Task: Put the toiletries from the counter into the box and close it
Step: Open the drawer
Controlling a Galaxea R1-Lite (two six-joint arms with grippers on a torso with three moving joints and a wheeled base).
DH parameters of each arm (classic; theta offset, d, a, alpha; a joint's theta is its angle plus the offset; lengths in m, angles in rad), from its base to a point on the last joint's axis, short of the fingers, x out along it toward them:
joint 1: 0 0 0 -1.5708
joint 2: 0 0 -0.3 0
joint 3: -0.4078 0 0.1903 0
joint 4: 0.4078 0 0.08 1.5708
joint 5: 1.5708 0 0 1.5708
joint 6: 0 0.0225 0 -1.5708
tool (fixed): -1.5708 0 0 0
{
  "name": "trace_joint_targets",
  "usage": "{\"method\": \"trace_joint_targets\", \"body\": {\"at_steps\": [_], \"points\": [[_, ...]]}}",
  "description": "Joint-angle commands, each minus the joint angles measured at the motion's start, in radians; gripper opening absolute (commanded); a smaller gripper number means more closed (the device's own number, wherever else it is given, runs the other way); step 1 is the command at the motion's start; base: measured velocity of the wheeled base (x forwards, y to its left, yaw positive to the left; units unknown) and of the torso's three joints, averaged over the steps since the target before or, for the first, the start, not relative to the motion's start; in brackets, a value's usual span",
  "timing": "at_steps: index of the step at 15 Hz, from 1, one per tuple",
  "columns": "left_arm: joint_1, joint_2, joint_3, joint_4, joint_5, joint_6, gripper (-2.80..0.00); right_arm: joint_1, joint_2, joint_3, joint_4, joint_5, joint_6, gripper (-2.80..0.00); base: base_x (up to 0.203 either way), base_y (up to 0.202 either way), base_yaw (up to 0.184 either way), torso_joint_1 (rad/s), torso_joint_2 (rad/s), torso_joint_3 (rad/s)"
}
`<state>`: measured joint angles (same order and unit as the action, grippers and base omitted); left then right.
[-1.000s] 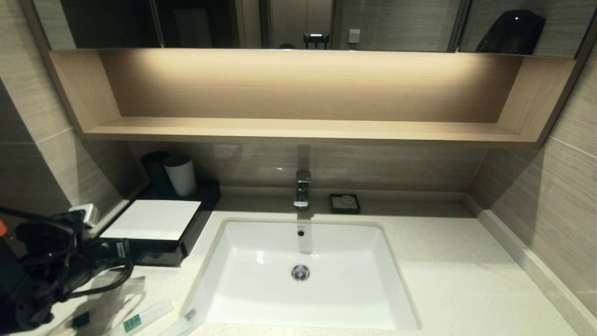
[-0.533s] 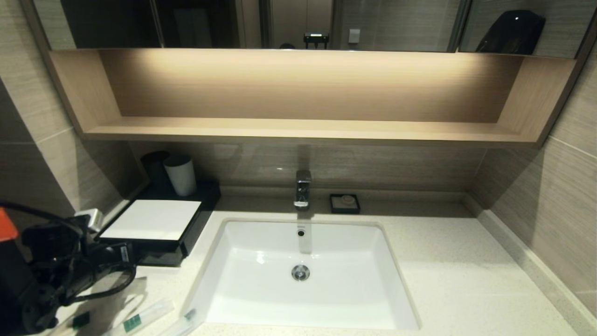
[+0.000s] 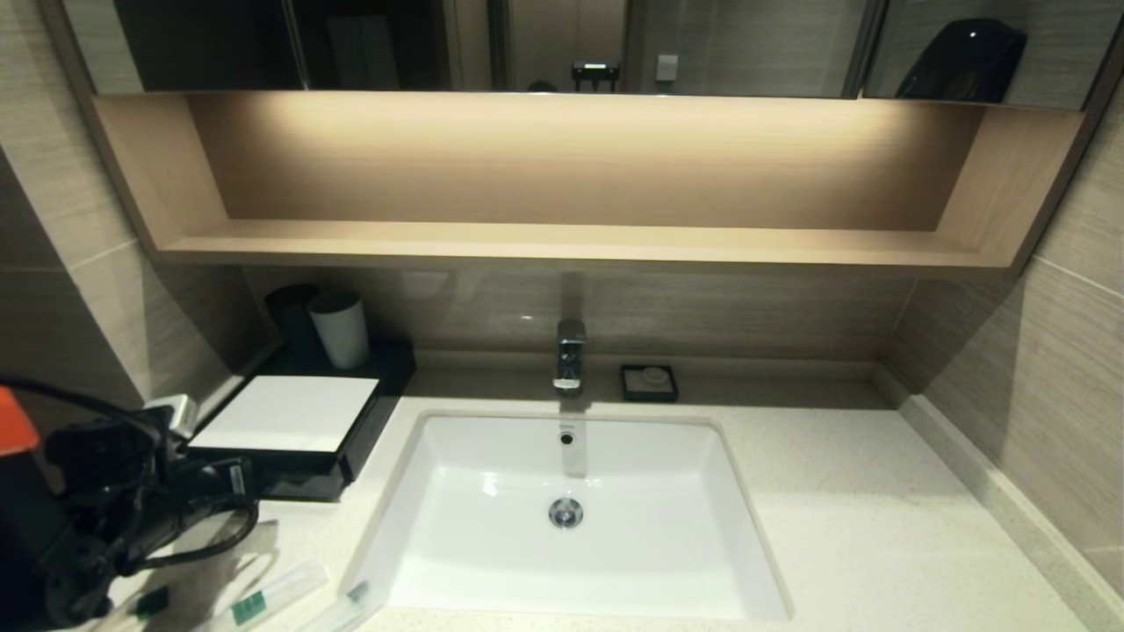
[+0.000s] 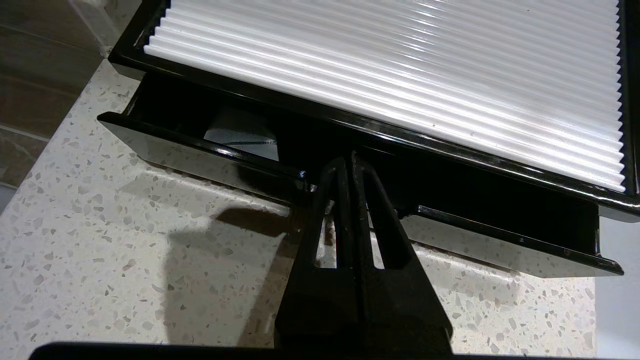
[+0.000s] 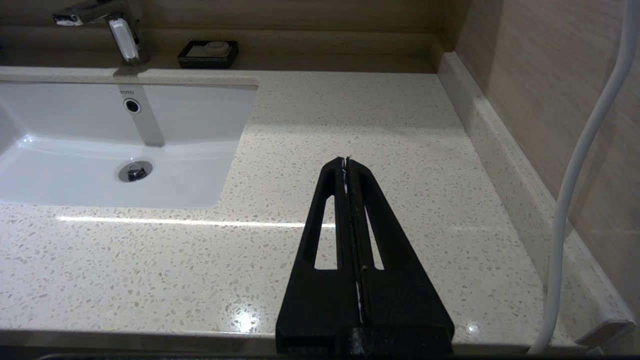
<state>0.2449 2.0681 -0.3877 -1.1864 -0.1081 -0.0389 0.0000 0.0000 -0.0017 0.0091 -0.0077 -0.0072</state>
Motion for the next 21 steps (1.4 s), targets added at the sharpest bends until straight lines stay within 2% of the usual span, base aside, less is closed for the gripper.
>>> {"method": "trace_joint_targets", "body": {"at_steps": [1, 10, 12, 15, 21], "points": [[0.001, 0.013, -0.004, -0.015, -0.017, -0.001, -2.80, 0.000, 0.000, 0.000, 0.000, 0.000, 0.000, -2.80, 0.000, 0.000, 0.000, 0.000, 0.00, 0.000], [0.001, 0.026, -0.003, -0.051, -0.033, 0.002, -2.80, 0.000, 0.000, 0.000, 0.000, 0.000, 0.000, -2.80, 0.000, 0.000, 0.000, 0.000, 0.00, 0.000], [0.002, 0.023, 0.003, -0.051, -0.056, 0.004, -2.80, 0.000, 0.000, 0.000, 0.000, 0.000, 0.000, -2.80, 0.000, 0.000, 0.000, 0.000, 0.00, 0.000], [0.002, 0.025, 0.006, -0.052, -0.078, 0.045, -2.80, 0.000, 0.000, 0.000, 0.000, 0.000, 0.000, -2.80, 0.000, 0.000, 0.000, 0.000, 0.00, 0.000], [0.004, 0.041, 0.018, -0.089, -0.079, 0.057, -2.80, 0.000, 0.000, 0.000, 0.000, 0.000, 0.000, -2.80, 0.000, 0.000, 0.000, 0.000, 0.00, 0.000]]}}
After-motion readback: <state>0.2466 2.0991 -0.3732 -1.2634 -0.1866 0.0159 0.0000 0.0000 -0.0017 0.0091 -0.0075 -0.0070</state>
